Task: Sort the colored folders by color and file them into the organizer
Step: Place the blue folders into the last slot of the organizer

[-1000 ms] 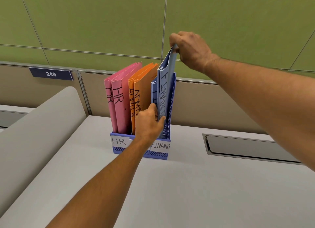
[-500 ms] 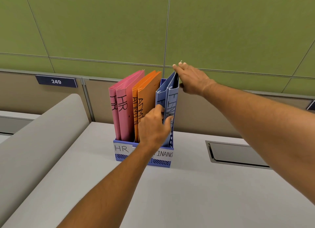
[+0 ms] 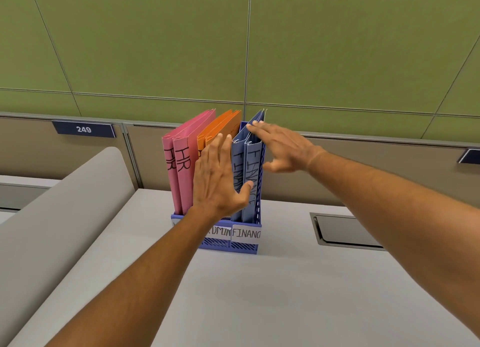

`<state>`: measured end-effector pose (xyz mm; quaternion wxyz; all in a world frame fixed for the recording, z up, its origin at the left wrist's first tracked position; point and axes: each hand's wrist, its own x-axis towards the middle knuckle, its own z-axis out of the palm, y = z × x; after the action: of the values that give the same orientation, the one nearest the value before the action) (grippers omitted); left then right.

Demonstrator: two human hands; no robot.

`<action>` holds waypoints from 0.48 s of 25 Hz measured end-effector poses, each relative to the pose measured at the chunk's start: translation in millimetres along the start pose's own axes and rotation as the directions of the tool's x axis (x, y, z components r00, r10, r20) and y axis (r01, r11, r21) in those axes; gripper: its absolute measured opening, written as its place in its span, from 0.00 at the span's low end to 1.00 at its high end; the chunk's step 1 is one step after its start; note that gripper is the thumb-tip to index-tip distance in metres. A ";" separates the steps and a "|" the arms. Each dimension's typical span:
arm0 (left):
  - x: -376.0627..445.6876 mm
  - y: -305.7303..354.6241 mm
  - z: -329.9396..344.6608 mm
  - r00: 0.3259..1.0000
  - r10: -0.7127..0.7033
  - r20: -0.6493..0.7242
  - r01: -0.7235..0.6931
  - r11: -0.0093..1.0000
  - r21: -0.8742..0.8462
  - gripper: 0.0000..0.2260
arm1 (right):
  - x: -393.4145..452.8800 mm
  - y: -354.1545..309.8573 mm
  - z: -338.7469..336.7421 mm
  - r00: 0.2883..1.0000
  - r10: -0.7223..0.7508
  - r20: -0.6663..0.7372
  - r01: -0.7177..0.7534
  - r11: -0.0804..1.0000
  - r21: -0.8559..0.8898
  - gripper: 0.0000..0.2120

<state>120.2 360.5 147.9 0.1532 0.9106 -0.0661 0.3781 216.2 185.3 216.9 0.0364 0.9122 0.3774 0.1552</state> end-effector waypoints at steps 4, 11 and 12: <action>0.9 -6.3 -2.2 0.996 0.023 0.087 -0.027 0.999 0.044 0.46 | -1.3 -5.0 1.3 0.999 0.036 0.006 -0.036 0.999 0.031 0.47; -2.2 -8.1 -11.3 0.987 0.028 0.157 -0.045 0.994 0.104 0.46 | -20.8 -13.2 -6.0 0.998 0.065 -0.016 -0.065 0.998 0.000 0.49; -1.8 -6.2 -16.4 0.986 0.027 0.163 -0.047 0.992 0.115 0.46 | -26.4 -16.8 -9.1 0.997 0.078 -0.022 -0.078 0.997 -0.009 0.49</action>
<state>109.4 371.7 156.1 0.0859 0.9443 -0.0726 0.3093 184.4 178.3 215.7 0.0308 0.9244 0.3411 0.1681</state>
